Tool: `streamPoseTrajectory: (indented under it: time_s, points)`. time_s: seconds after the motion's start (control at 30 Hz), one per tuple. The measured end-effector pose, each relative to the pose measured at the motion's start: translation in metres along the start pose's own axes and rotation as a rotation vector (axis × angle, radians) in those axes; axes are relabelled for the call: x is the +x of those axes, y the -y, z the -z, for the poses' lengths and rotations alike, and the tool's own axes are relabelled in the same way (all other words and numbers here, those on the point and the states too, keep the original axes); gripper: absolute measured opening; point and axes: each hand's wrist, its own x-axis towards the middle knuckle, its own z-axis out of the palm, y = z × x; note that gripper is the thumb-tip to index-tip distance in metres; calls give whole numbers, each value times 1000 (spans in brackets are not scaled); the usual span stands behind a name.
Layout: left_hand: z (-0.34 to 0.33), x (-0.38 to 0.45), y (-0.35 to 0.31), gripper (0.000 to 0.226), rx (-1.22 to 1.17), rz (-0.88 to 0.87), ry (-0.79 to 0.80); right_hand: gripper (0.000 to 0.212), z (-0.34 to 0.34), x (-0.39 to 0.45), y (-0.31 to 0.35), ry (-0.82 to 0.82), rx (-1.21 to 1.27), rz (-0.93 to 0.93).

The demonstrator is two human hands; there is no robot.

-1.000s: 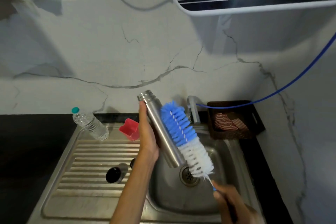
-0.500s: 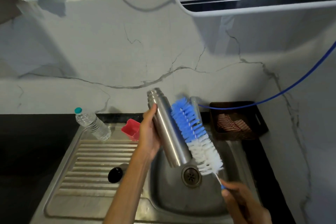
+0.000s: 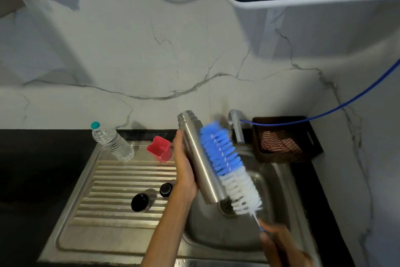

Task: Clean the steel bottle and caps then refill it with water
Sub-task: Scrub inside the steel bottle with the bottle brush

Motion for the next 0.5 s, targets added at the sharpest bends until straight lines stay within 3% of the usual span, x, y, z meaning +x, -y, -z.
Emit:
streamPoseTrajectory:
  time_s: [0.07,0.17,0.3,0.33,0.37,0.4,0.43,0.47,0.5]
  points:
    - [-1,-17,20,72,92,50,34,4,-4,17,2,36,26,-30]
    - [-3,-26,41,71,168,-9,14,22,-10,28,4,41,55,-110]
    - [-7,-16,5,48,82,-46,-16,10,-9,22,8,112,133,-204]
    - [-7,-11,-6,51,38,-59,-33,24,-4,9,5,202,120,-165]
    - [-4,-8,-14,54,12,-69,-70,51,-15,-7,-17,127,79,-111]
    - [-2,-7,-18,57,11,-67,-95,68,-19,-10,-30,25,121,-198]
    - [-1,-10,-17,61,45,-56,-82,44,-19,1,-15,-31,64,-315]
    - [-1,-17,-9,64,92,-41,-55,20,-14,9,-3,39,-90,-158]
    - [2,-24,7,65,138,-41,-22,26,-10,17,5,36,-243,-6]
